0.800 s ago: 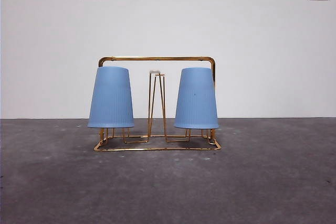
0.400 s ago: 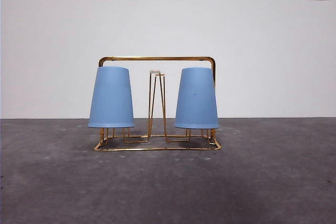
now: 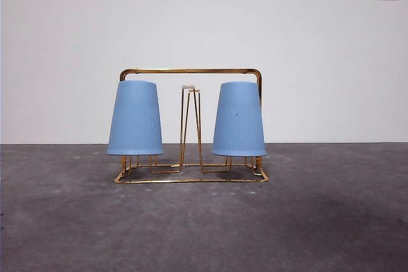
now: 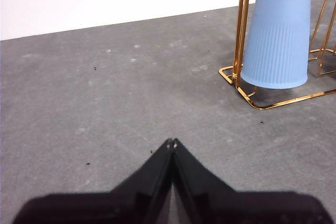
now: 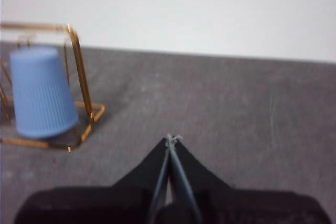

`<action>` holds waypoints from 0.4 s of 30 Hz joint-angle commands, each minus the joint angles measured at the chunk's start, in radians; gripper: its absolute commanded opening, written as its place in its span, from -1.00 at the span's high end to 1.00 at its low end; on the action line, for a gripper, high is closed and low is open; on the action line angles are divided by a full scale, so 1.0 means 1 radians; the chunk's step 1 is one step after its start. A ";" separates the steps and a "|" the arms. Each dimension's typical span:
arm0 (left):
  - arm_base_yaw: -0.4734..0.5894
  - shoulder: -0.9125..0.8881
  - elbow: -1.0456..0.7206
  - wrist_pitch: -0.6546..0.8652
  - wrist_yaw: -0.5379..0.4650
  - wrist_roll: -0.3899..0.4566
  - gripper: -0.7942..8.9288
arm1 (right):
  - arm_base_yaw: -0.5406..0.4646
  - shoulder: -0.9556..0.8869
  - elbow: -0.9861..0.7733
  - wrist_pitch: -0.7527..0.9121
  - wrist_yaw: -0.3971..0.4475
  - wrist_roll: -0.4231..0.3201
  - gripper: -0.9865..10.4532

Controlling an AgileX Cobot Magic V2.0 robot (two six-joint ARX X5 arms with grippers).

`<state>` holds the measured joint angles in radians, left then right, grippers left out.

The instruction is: Pick up cup 1,put cup 1 in the cup rack,pick up cup 2,put cup 2 in the cup rack

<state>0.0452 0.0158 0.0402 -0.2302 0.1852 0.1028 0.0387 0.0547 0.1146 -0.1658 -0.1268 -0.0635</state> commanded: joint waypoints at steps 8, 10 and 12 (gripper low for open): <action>0.004 0.000 -0.011 0.011 -0.002 -0.009 0.84 | 0.000 -0.047 -0.100 -0.008 0.004 0.060 0.83; 0.004 0.000 -0.011 0.010 -0.002 -0.009 0.84 | 0.000 -0.047 -0.100 -0.009 0.003 0.087 0.83; 0.004 0.000 -0.011 0.010 -0.002 -0.009 0.84 | 0.000 -0.047 -0.100 -0.008 0.005 0.089 0.83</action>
